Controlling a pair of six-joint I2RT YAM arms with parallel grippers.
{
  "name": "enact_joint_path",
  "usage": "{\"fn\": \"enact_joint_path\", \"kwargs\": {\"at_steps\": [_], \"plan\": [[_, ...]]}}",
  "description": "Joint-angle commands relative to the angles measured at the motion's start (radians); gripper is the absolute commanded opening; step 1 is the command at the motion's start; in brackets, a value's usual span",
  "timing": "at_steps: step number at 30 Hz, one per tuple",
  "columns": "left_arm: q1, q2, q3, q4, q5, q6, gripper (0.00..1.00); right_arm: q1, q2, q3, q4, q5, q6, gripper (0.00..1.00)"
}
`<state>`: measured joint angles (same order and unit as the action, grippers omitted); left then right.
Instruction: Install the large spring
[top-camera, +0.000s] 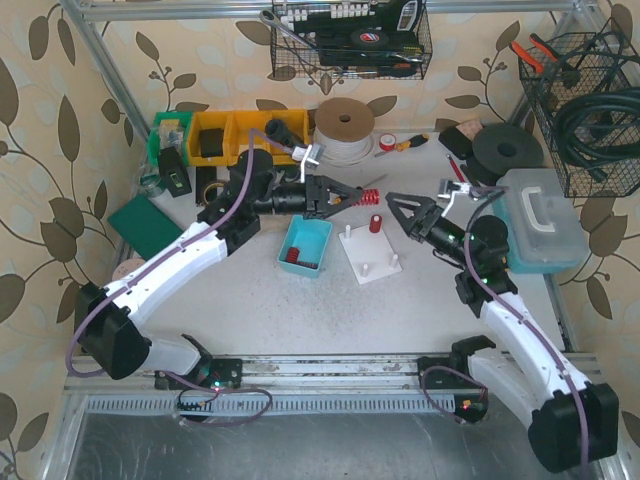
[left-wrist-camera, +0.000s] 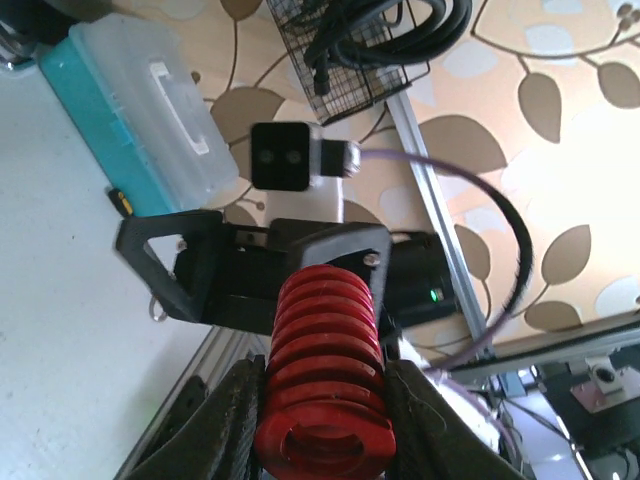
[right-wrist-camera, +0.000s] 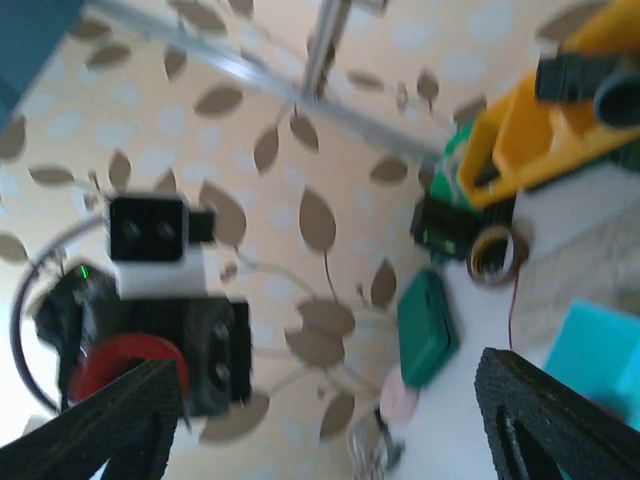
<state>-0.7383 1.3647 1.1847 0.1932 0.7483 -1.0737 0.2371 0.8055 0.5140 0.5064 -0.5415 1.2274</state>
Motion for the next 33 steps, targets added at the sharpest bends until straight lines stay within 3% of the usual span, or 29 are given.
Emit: {"fn": "enact_joint_path", "kwargs": {"at_steps": [1, 5, 14, 23, 33], "plan": [[0.03, -0.039, 0.086, -0.182, 0.191, 0.165, 0.0, -0.035, 0.055, 0.024, 0.02, -0.419, -0.042, 0.8], [0.041, -0.031, 0.105, -0.278, 0.247, 0.244, 0.0, -0.036, 0.022, 0.02, 0.015, -0.443, -0.068, 0.8], [0.043, -0.033, 0.044, -0.16, 0.293, 0.193, 0.0, -0.034, -0.021, -0.054, 0.25, -0.437, 0.089, 0.74], [0.041, -0.01, 0.006, 0.017, 0.318, 0.077, 0.0, 0.04, -0.052, -0.016, 0.186, -0.39, 0.026, 0.74], [0.033, -0.01, -0.019, 0.077, 0.321, 0.037, 0.0, 0.117, -0.038, 0.0, 0.174, -0.315, -0.019, 0.71]]}}
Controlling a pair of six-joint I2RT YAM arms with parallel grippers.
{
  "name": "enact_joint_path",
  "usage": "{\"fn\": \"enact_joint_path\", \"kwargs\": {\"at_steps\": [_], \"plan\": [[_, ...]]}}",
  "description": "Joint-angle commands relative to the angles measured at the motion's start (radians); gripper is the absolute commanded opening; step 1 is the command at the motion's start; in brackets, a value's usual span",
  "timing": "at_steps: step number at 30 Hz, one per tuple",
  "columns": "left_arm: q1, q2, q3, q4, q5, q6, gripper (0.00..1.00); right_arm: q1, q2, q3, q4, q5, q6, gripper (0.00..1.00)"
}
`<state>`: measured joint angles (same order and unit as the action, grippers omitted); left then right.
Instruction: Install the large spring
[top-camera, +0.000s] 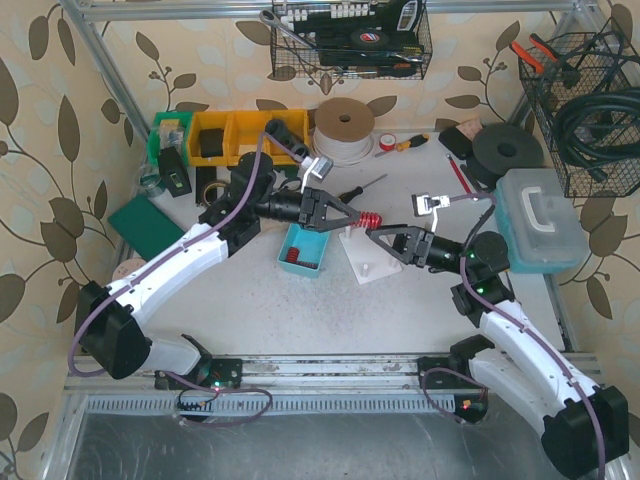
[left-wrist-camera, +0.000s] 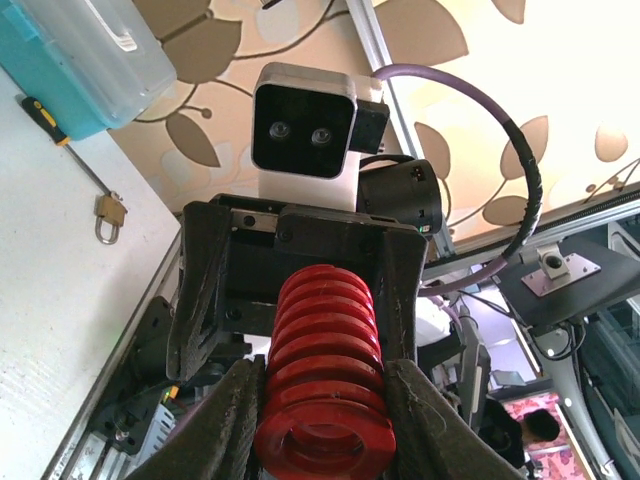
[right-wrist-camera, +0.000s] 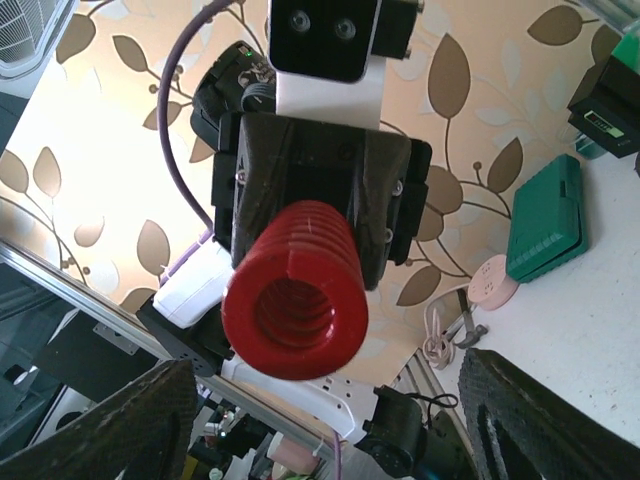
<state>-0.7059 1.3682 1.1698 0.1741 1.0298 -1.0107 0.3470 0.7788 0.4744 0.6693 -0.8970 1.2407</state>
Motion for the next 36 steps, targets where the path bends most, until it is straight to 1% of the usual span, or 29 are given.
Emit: {"fn": "enact_joint_path", "kwargs": {"at_steps": [1, 6, 10, 15, 25, 29, 36], "plan": [[-0.001, -0.015, -0.004, 0.095, 0.041, -0.025, 0.0, 0.007, -0.01, 0.045, 0.011, 0.041, -0.031, 0.71], [-0.002, -0.021, 0.006, 0.02, 0.045, 0.03, 0.0, 0.01, -0.009, 0.073, -0.006, 0.041, -0.041, 0.67], [-0.005, -0.022, 0.012, 0.015, 0.054, 0.03, 0.0, 0.01, -0.005, 0.078, -0.045, 0.04, -0.059, 0.63], [-0.008, -0.025, 0.005, 0.002, 0.053, 0.047, 0.0, 0.01, -0.005, 0.075, -0.045, 0.057, -0.059, 0.59], [-0.012, -0.024, 0.013, -0.021, 0.056, 0.069, 0.0, 0.013, 0.013, 0.087, -0.051, 0.076, -0.076, 0.54], [-0.012, -0.017, 0.021, -0.042, 0.061, 0.085, 0.0, 0.017, 0.015, 0.091, -0.078, 0.084, -0.098, 0.51], [-0.012, -0.006, 0.022, -0.059, 0.06, 0.104, 0.0, 0.023, 0.031, 0.078, -0.064, 0.104, -0.103, 0.48]]}}
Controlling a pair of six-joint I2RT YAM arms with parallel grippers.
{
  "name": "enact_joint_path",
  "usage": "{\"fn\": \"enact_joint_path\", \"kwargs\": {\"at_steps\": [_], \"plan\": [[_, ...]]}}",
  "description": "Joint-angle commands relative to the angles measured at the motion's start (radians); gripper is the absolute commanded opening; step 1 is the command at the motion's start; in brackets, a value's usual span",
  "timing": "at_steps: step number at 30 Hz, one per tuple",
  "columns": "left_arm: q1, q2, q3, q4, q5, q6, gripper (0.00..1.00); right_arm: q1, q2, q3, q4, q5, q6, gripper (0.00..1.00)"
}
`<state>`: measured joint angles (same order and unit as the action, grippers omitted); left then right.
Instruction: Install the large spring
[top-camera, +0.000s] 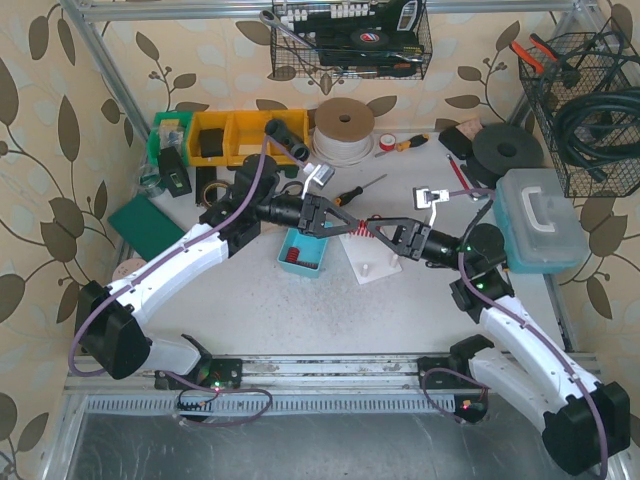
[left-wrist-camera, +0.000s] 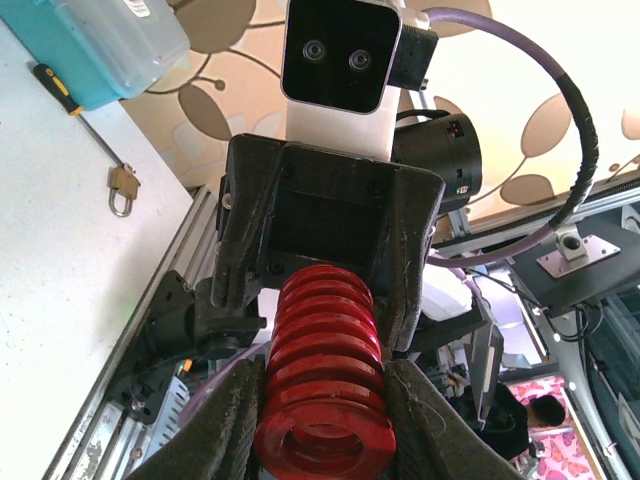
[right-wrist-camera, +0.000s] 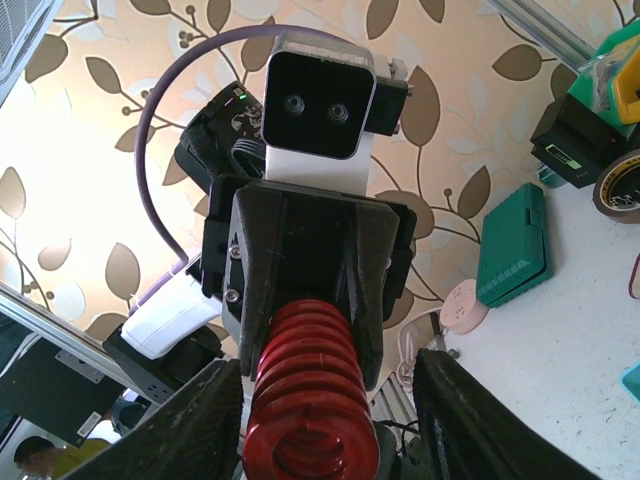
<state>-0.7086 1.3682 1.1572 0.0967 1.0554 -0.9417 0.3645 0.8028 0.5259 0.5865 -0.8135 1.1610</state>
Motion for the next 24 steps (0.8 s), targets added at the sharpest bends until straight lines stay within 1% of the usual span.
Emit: {"fn": "enact_joint_path", "kwargs": {"at_steps": [1, 12, 17, 24], "plan": [[-0.009, -0.001, 0.034, 0.018, 0.036, 0.035, 0.0, 0.007, 0.009, 0.026, 0.019, 0.023, -0.024, 0.48], [-0.009, 0.017, 0.061, -0.031, 0.03, 0.075, 0.0, 0.015, 0.016, -0.002, 0.047, 0.023, -0.015, 0.5], [-0.007, 0.019, 0.074, -0.063, 0.025, 0.103, 0.0, 0.014, 0.004, -0.008, 0.051, 0.013, -0.012, 0.56], [-0.002, 0.022, 0.085, -0.068, 0.016, 0.103, 0.0, 0.017, 0.009, -0.014, 0.056, 0.007, -0.009, 0.57]]}}
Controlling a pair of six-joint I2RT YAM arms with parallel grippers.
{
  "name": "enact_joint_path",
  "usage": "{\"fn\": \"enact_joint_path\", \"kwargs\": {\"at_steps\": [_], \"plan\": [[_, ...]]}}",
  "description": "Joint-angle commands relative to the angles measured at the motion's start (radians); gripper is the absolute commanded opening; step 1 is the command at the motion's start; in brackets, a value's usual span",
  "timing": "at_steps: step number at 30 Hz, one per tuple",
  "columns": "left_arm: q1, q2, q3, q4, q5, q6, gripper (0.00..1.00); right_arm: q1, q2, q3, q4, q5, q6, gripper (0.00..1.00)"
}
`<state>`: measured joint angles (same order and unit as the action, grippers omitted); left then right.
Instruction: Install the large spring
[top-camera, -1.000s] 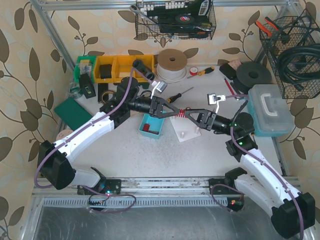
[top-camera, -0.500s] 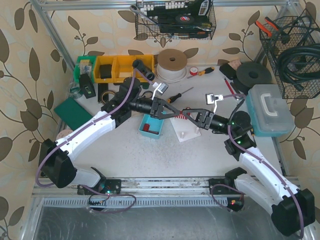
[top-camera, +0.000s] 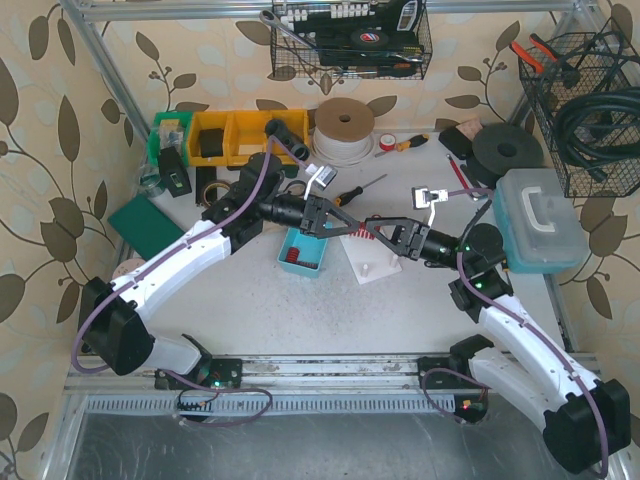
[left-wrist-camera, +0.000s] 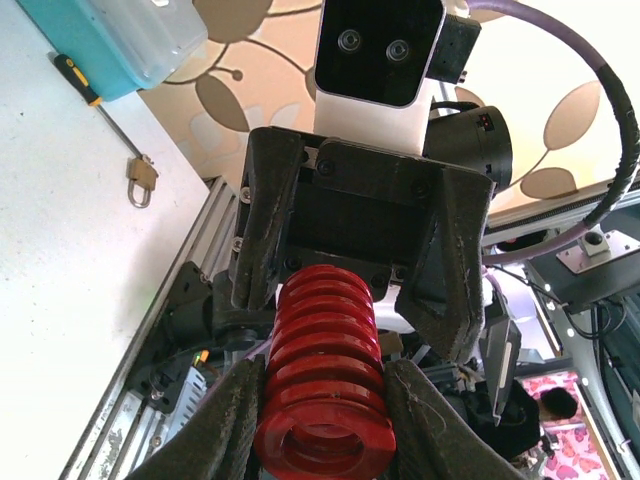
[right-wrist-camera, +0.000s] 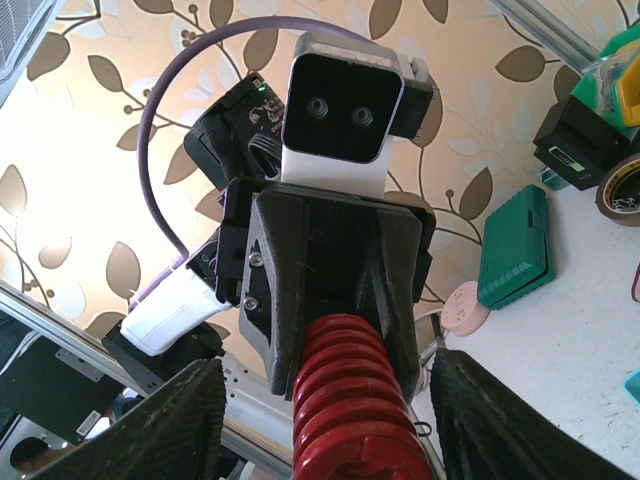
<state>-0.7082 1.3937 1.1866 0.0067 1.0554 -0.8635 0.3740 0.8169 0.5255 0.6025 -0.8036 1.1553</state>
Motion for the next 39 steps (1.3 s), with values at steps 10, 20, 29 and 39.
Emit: {"fn": "enact_joint_path", "kwargs": {"at_steps": [10, 20, 29, 39], "plan": [[-0.002, 0.002, 0.048, 0.102, 0.011, -0.034, 0.0, 0.011, 0.015, 0.007, 0.045, -0.013, 0.001, 0.55], [0.002, 0.012, 0.072, 0.066, 0.018, -0.013, 0.0, 0.011, 0.005, 0.012, 0.031, -0.018, -0.003, 0.37], [0.006, 0.016, 0.085, 0.025, 0.014, 0.002, 0.0, 0.011, -0.004, 0.033, -0.044, -0.025, -0.048, 0.01], [0.014, -0.013, 0.069, -0.065, -0.067, 0.05, 0.71, 0.011, -0.051, 0.121, -0.426, 0.061, -0.273, 0.0]]}}
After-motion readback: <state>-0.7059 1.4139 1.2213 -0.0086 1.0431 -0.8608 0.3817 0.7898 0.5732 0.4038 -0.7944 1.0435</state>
